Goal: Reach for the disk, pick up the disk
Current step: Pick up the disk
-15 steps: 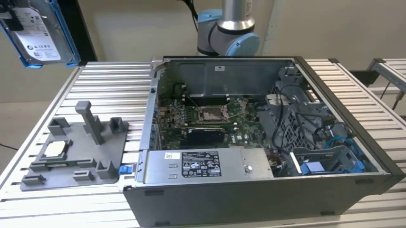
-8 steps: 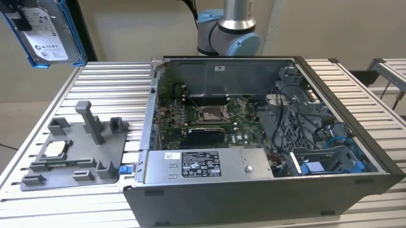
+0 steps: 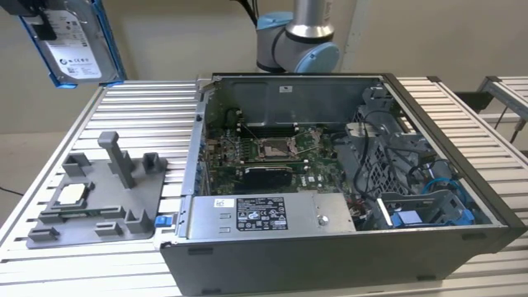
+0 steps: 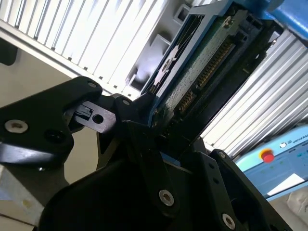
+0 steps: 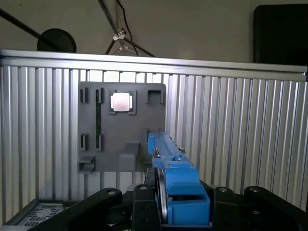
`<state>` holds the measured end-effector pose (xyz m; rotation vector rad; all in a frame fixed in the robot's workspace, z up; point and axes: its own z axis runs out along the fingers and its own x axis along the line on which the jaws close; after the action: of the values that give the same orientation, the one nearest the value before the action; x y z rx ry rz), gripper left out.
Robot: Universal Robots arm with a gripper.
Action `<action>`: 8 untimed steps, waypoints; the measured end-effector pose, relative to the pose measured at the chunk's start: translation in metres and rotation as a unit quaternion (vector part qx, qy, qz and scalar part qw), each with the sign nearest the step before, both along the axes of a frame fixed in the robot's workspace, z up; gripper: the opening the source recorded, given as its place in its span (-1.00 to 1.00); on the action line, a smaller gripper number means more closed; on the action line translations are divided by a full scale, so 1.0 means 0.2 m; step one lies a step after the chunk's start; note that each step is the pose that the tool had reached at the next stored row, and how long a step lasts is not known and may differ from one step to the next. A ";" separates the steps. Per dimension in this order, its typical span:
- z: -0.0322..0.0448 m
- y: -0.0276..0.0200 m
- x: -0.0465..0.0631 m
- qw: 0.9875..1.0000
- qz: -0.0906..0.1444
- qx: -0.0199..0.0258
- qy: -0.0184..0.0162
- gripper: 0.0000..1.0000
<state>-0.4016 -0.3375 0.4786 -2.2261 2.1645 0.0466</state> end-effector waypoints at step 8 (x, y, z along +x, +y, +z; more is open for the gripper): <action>0.000 0.000 0.10 1.000 0.000 0.000 0.000 -1.00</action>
<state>-0.3822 -0.3375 0.4785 -2.2263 2.1646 0.0469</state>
